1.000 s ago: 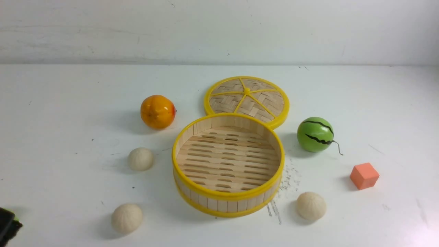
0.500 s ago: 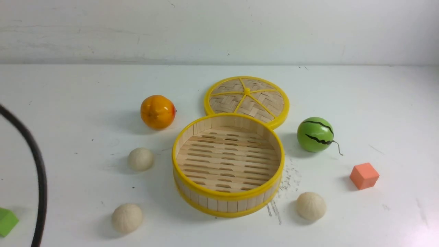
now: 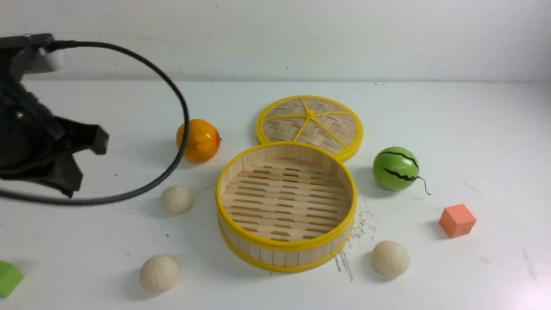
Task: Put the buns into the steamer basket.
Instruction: Use the left arm to grab a steamed stuffed bun
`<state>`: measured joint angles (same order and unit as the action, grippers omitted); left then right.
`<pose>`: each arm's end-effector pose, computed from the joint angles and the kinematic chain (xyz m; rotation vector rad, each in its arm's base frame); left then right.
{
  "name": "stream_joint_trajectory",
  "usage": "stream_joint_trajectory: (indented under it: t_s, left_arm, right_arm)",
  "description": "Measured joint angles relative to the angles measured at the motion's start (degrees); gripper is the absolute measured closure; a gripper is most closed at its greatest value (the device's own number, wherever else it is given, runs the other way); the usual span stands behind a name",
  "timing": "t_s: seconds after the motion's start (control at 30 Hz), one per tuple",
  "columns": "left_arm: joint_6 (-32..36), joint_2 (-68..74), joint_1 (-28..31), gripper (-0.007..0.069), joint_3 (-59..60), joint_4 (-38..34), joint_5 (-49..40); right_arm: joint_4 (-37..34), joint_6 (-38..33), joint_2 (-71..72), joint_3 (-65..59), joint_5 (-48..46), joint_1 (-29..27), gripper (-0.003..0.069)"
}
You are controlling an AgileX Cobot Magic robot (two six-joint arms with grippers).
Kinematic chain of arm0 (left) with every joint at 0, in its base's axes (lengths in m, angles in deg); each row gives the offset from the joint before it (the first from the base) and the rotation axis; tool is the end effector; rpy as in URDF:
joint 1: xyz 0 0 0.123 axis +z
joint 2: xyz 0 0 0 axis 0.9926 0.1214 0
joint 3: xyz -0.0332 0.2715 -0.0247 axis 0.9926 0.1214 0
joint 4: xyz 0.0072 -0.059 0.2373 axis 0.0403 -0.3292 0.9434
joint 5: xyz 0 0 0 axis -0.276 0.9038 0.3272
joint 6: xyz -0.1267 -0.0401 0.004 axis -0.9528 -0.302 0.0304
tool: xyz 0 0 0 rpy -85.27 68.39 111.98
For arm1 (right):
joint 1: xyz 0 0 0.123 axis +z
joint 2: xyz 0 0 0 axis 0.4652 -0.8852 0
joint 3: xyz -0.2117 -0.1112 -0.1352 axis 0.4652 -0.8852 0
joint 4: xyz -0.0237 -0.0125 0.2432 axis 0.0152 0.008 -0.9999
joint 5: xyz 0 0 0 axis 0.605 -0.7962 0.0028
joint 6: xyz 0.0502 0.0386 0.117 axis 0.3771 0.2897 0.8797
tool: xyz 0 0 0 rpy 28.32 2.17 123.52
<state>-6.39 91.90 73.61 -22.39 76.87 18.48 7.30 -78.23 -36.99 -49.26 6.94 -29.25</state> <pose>0.2780 -0.0541 0.3041 -0.0035 2.7197 -0.1812 0.0953 -0.0005 0.1611 0.1722 1.8729 0.1105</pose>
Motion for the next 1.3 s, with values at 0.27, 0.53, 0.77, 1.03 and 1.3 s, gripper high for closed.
stream_joint_trajectory:
  t_s: [0.27, 0.53, 0.77, 1.03, 1.3]
  left_arm:
    - [1.26, 13.84, -0.08, 0.0252, -9.04, -0.54, 0.9]
    - [1.43, 24.72, -0.53, 0.0092, -14.73, -1.45, 1.48]
    - [1.43, 31.88, -2.46, 0.011, -16.02, 1.11, 6.96]
    - [0.06, 38.11, -6.32, 0.0122, -16.02, 5.25, 15.23]
    - [-3.59, 39.23, -6.33, 0.0127, -16.02, 11.19, 15.42]
  right_arm:
    - [0.0, 0.0, 0.0, 0.0, 0.0, 0.0, 0.042]
    - [0.0, 0.0, 0.0, 0.0, 0.0, 0.0, 0.042]
    - [0.0, 0.0, 0.0, 0.0, 0.0, 0.0, 0.042]
    - [0.0, 0.0, 0.0, 0.0, 0.0, 0.0, 0.042]
    - [0.0, 0.0, 0.0, 0.0, 0.0, 0.0, 0.042]
